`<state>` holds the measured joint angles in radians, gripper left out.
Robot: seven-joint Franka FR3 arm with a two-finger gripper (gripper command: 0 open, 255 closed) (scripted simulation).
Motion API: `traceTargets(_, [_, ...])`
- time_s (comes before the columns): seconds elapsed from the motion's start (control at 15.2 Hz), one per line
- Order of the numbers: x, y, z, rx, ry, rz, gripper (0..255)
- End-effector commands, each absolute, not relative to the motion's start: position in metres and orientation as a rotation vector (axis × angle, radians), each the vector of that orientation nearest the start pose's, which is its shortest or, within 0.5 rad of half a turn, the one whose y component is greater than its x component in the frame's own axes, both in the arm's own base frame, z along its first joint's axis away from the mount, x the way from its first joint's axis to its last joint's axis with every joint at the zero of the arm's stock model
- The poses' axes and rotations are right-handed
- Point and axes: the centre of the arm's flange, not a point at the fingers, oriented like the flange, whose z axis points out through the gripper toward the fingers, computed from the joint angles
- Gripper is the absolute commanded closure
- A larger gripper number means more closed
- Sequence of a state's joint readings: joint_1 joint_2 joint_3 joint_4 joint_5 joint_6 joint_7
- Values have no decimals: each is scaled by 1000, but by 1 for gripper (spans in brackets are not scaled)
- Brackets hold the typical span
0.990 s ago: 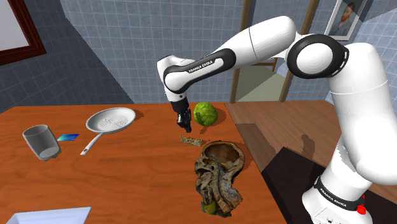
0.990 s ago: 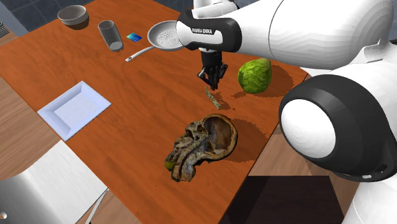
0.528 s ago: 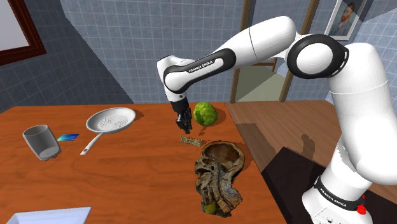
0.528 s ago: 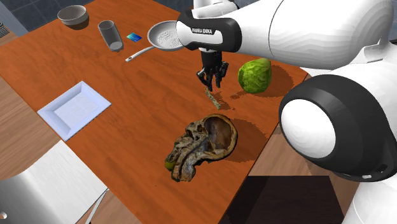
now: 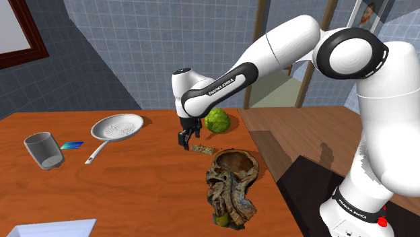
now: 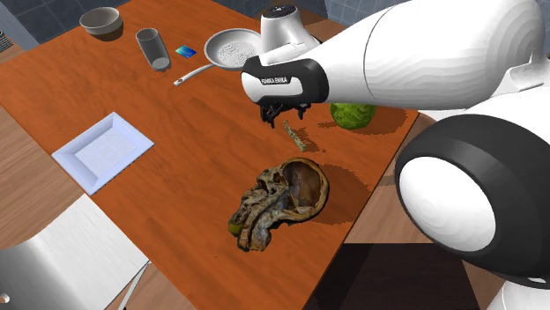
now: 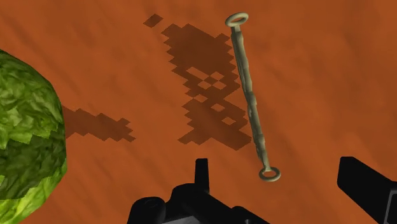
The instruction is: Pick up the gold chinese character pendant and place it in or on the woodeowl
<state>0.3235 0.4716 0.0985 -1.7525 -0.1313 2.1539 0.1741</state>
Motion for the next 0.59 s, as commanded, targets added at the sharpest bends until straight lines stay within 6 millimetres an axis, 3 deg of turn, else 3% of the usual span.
traceTargets(0.0, [599,257,287,-3180,-499,67,0])
traceTargets(0.13, [598,256,279,-3180,-499,67,0])
traceTargets(0.53, [599,256,279,-3180,-499,67,0])
